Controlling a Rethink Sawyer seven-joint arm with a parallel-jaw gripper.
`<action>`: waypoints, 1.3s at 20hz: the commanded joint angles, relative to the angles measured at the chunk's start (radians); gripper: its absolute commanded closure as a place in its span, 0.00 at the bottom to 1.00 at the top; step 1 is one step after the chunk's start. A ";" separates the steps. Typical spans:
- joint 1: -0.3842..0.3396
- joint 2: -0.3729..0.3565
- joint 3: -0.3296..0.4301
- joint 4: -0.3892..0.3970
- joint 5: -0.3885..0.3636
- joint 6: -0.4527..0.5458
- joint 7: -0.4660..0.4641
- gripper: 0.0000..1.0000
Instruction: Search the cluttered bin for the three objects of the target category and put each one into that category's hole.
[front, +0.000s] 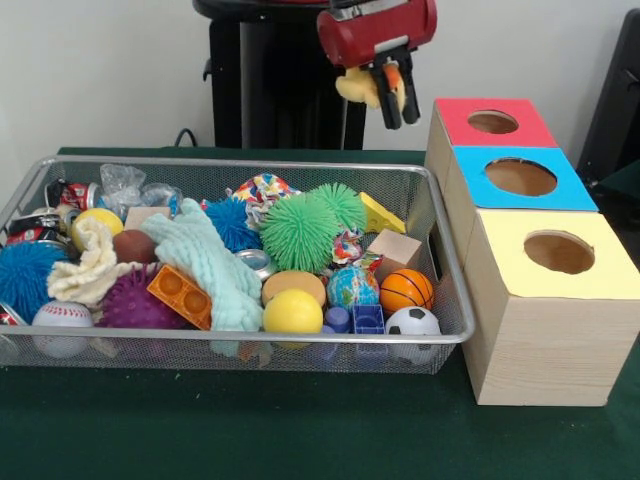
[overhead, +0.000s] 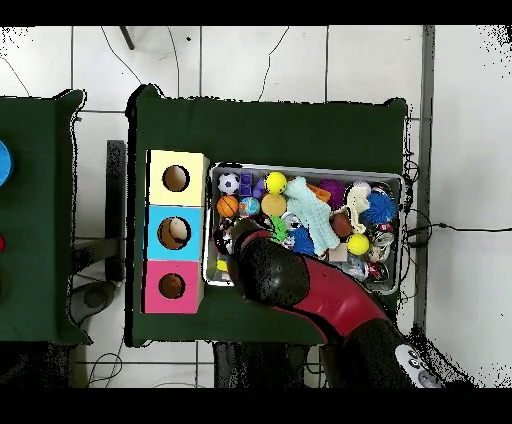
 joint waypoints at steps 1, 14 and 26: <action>0.059 -0.026 0.029 0.077 0.081 -0.035 0.371 1.00; 0.320 0.003 -0.121 0.001 0.126 -0.105 0.502 1.00; 0.238 0.067 -0.031 0.042 0.034 -0.258 0.558 1.00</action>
